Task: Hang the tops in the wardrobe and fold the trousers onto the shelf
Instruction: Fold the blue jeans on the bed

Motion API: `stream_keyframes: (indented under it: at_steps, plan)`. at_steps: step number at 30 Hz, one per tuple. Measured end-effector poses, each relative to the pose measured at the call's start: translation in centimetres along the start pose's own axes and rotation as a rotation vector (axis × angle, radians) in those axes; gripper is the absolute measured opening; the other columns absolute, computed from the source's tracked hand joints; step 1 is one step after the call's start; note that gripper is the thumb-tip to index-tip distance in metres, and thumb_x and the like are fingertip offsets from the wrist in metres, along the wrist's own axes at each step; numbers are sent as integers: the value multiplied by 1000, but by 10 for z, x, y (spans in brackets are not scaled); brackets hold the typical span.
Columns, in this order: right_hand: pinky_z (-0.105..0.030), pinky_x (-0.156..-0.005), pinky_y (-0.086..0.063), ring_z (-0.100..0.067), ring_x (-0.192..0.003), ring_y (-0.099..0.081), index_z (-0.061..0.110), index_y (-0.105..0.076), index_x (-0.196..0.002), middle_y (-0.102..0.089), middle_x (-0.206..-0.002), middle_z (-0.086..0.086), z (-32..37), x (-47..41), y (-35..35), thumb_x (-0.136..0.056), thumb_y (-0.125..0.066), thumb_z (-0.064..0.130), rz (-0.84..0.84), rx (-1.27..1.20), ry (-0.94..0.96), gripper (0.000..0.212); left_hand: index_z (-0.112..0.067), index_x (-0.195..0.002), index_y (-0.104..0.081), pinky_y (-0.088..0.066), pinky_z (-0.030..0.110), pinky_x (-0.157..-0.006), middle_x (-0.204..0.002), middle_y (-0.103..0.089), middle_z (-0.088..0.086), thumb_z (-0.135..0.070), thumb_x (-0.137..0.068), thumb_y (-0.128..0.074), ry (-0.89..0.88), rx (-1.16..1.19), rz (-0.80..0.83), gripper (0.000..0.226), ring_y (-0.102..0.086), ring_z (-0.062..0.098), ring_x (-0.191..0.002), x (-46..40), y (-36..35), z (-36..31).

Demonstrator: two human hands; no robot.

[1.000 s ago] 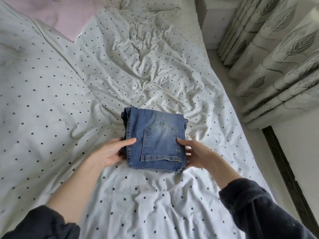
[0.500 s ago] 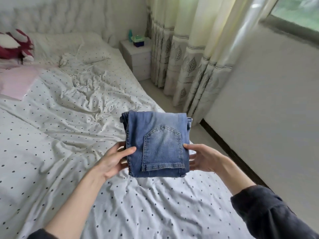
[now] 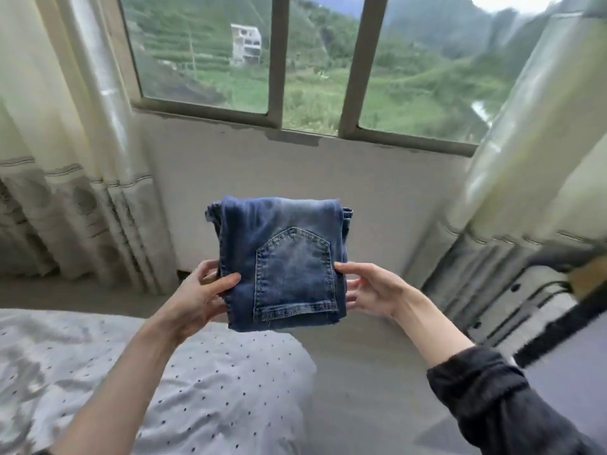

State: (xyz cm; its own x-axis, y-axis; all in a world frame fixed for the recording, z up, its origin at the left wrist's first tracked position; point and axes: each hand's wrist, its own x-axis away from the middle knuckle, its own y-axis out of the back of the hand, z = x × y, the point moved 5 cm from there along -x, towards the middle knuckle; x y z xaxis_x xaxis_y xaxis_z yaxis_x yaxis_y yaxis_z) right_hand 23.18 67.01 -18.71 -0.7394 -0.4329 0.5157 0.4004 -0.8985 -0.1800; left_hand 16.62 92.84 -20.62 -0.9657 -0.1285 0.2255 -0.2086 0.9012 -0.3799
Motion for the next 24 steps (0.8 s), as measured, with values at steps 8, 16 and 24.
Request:
stream_keyframes:
  at_steps: [8,16,24]
  plan:
    - [-42,-86,-51,-32,-88,-63,8,-62,-105,-65,-98,-19,-32,214,153,-70,-65,13,-387,-285,218,36,-11,-104,-55,-58,35,-63,-96,-71,9,-37,-21,-97,54,-115,490,96,-69,22,-82,46,-226,44]
    - [-29,-58,-53,-22,-65,-62,12,-65,-98,-60,-91,-9,-50,429,258,-69,-67,14,-787,-380,412,29,-14,-103,-55,-56,39,-71,-99,-71,8,-33,-24,-96,90,-73,833,91,-68,22,-82,130,-441,87]
    - [-32,-70,-49,-20,-75,-58,10,-63,-90,-63,-81,-5,-32,584,317,-87,-59,15,-1136,-373,623,8,-14,-98,-56,-54,26,-51,-90,-70,1,-2,-79,-63,98,-15,1158,23,-67,10,-68,182,-639,85]
